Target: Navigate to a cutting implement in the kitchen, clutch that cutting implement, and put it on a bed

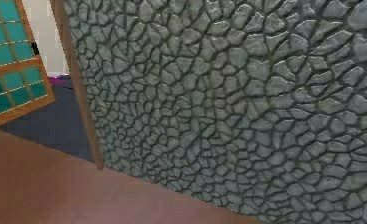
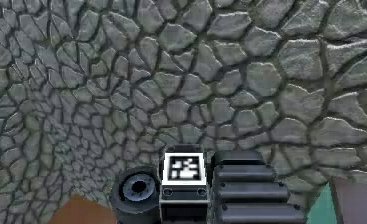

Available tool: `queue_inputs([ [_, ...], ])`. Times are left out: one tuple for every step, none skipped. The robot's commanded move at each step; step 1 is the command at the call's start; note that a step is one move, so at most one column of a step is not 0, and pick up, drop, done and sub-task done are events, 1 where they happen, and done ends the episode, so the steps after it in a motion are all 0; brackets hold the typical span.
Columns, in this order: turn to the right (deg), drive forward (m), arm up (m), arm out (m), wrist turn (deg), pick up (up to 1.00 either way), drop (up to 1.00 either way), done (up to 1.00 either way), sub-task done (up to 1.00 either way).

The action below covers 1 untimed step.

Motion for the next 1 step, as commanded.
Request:
queue_inputs([
  [-18.0,0.00,0.00,0.00,0.0,0.00,0.00,0.00,0.00],
])
